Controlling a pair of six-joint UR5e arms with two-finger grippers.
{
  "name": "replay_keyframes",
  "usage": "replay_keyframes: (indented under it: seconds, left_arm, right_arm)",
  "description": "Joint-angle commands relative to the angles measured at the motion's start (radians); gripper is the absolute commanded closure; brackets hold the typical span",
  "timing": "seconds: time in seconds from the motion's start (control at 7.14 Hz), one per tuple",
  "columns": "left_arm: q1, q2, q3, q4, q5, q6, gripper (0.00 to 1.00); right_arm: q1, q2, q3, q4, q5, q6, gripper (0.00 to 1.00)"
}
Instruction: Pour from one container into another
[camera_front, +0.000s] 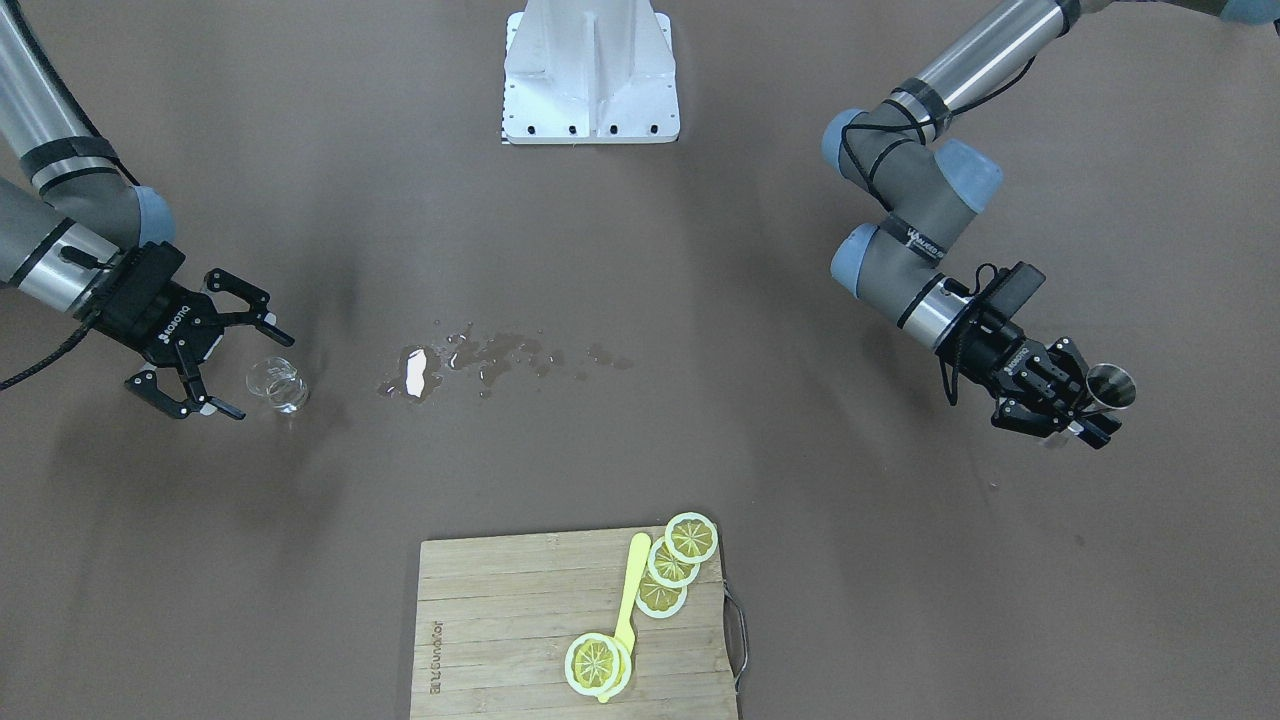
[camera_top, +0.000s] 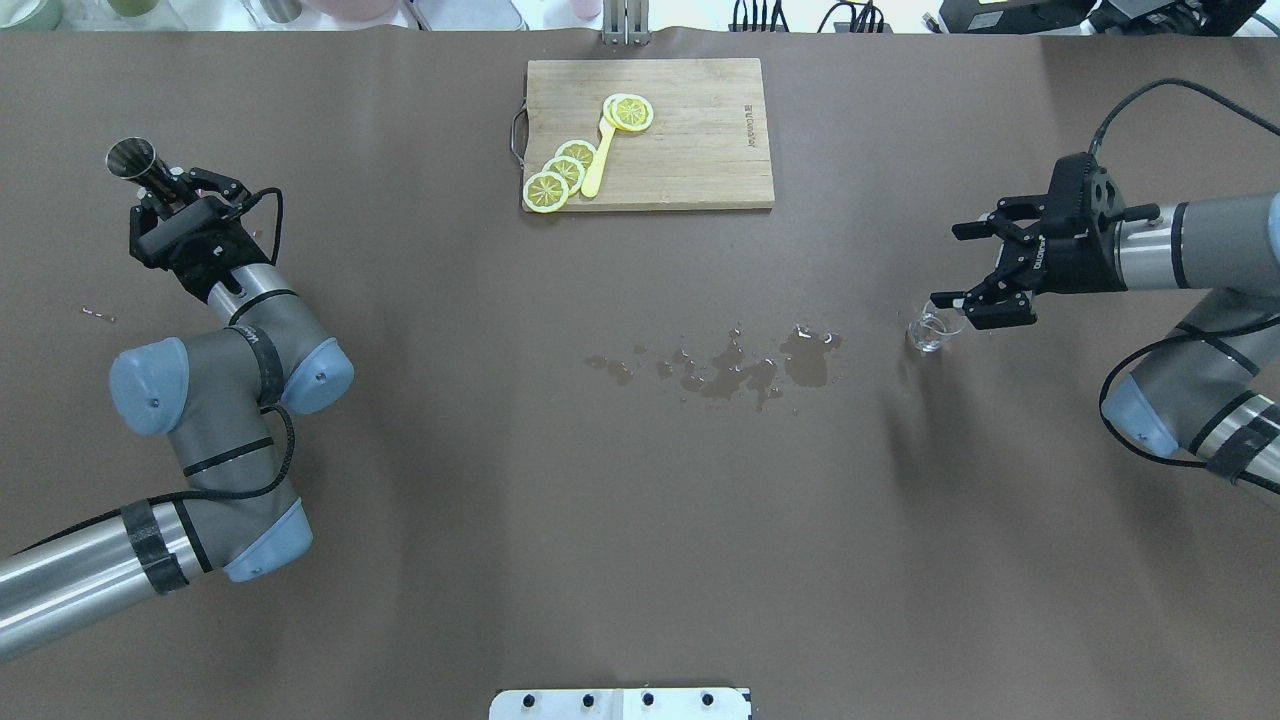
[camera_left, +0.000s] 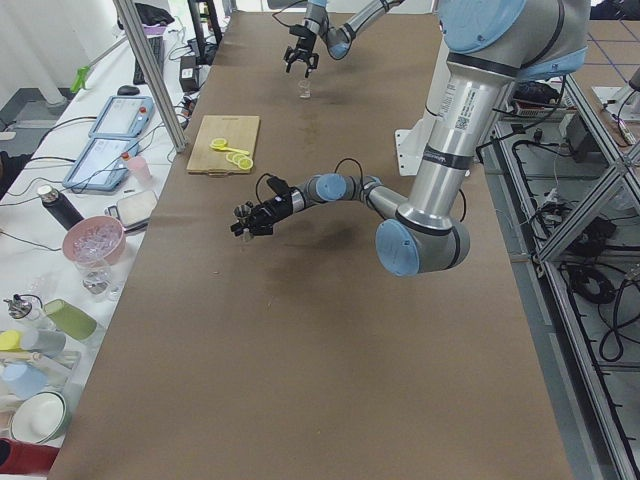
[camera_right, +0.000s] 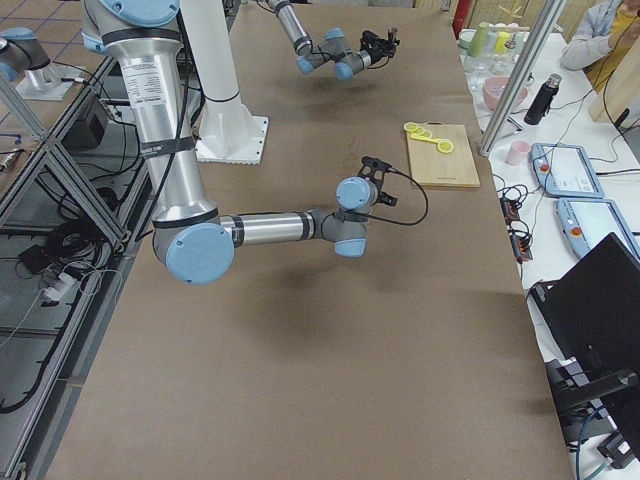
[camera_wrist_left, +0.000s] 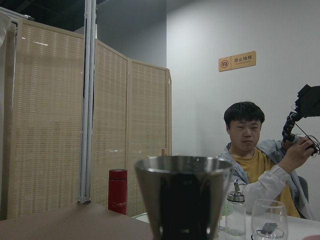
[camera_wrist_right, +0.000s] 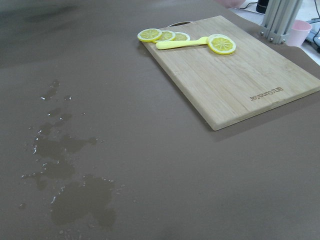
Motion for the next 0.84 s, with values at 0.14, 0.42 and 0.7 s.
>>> replay_keyframes:
  seconds: [0.14, 0.42, 0.7]
  left_arm:
    - [-0.019, -0.054, 0.073, -0.004, -0.003, -0.002, 1.00]
    - [-0.043, -0.078, 0.071, -0.019, -0.017, -0.010, 1.00]
    - [-0.044, -0.085, 0.073, -0.064, -0.020, -0.002, 1.00]
  right_arm:
    - [0.087, -0.015, 0.110, -0.208, 0.043, -0.003, 0.00]
    - [0.129, -0.016, 0.177, -0.445, 0.051, -0.003, 0.00]
    - [0.155, -0.021, 0.231, -0.642, 0.056, -0.012, 0.00]
